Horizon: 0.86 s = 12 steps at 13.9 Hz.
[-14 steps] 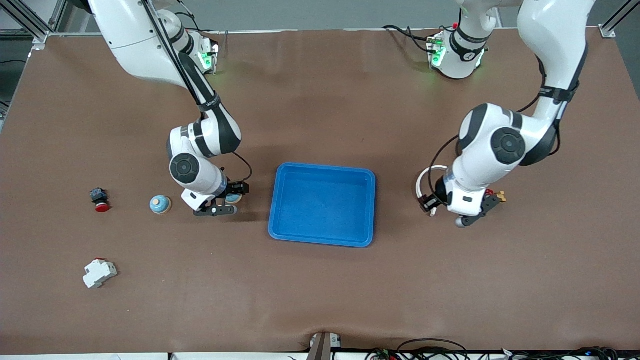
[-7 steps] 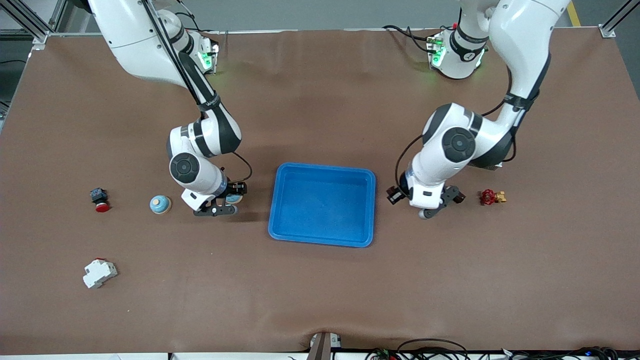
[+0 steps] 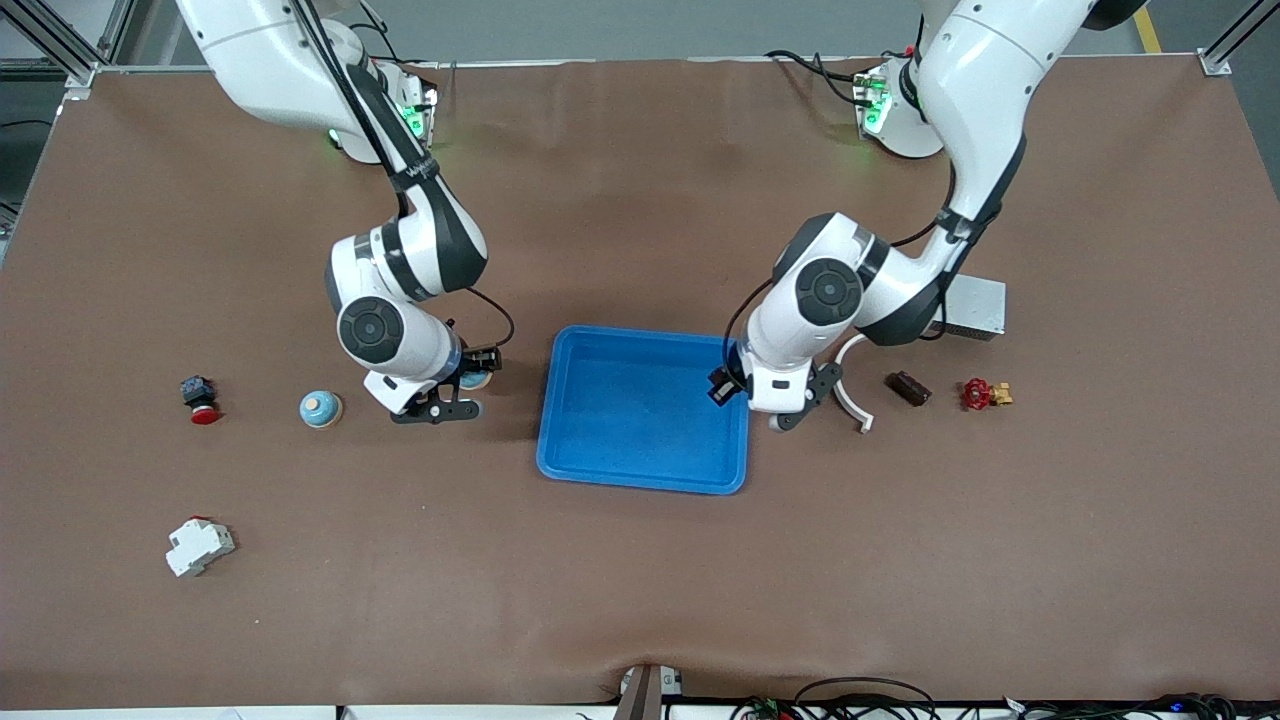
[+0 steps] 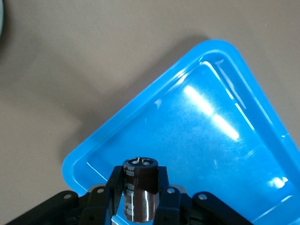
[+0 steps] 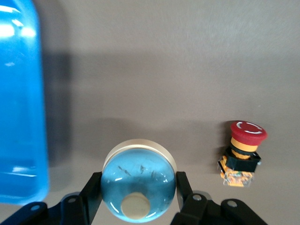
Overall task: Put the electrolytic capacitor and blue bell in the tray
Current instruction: 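Lower the capacitor into the tray and open the left gripper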
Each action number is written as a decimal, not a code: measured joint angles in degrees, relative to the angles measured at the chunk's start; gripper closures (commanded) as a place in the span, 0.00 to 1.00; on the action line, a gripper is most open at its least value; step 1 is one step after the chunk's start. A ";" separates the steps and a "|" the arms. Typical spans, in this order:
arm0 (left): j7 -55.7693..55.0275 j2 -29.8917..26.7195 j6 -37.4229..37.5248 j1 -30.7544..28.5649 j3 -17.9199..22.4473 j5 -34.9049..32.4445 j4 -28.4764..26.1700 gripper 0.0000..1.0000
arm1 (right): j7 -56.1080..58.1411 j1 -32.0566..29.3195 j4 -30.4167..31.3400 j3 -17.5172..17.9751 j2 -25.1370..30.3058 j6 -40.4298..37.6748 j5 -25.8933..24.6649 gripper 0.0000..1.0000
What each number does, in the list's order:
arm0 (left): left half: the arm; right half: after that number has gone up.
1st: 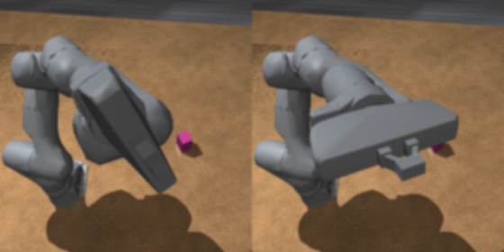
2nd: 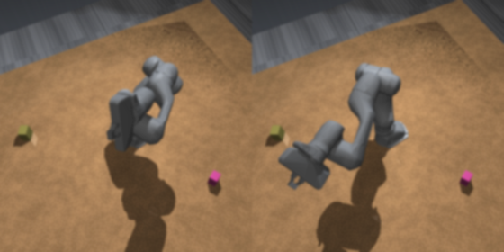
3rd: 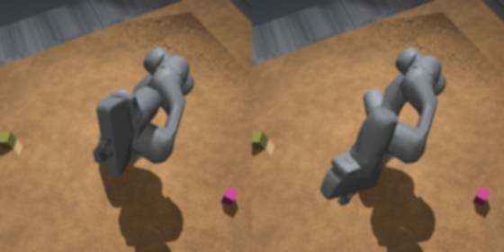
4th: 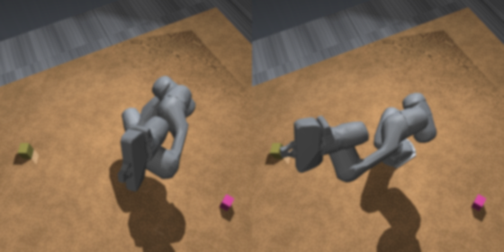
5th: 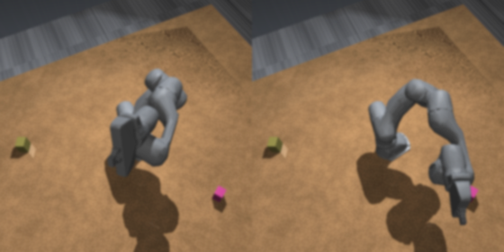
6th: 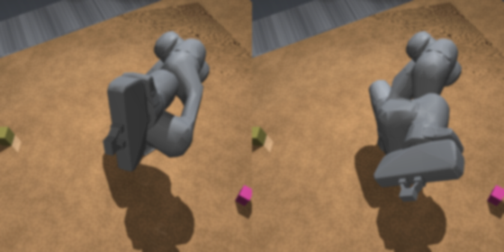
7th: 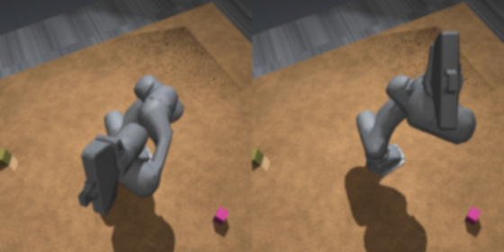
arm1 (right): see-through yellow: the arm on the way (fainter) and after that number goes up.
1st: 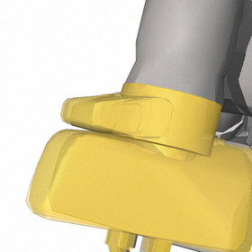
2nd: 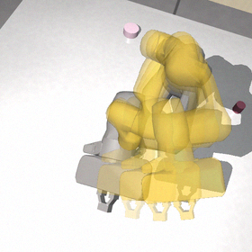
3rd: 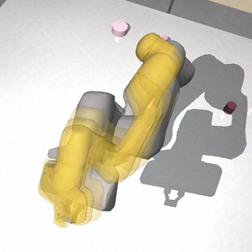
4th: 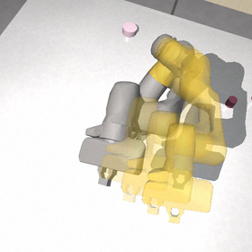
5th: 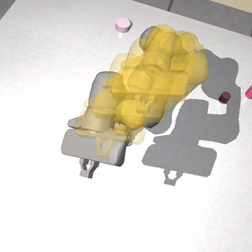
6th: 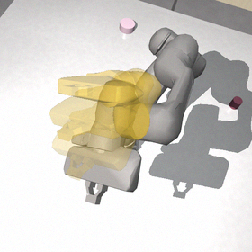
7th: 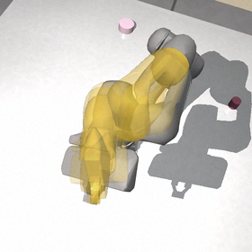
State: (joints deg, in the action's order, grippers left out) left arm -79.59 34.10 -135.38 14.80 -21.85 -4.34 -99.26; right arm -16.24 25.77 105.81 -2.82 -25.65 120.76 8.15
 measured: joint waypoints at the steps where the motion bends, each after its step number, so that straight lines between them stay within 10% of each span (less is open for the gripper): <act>1: -1.99 0.86 0.00 0.54 0.08 -2.27 0.15 1.00 | -1.66 0.31 -1.40 0.06 0.18 -0.68 0.06 0.82; 5: -7.92 4.32 -0.01 2.39 0.23 -8.09 0.68 1.00 | -13.80 6.23 -5.50 0.23 -0.18 -0.64 0.19 0.83; 8: -8.20 5.87 -0.01 2.68 0.26 -8.18 1.50 0.06 | -20.37 10.69 -8.51 0.25 -2.05 -0.29 0.20 0.84; 12: -8.20 5.99 -0.05 2.67 0.34 -8.28 3.96 0.00 | -22.15 12.04 -11.87 0.23 -6.27 1.34 0.23 0.84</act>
State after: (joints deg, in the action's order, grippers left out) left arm -87.80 40.08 -135.43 17.47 -21.50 -12.61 -95.30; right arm -38.39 37.81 93.94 -2.60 -31.92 122.10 8.38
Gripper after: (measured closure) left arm 0.308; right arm 0.322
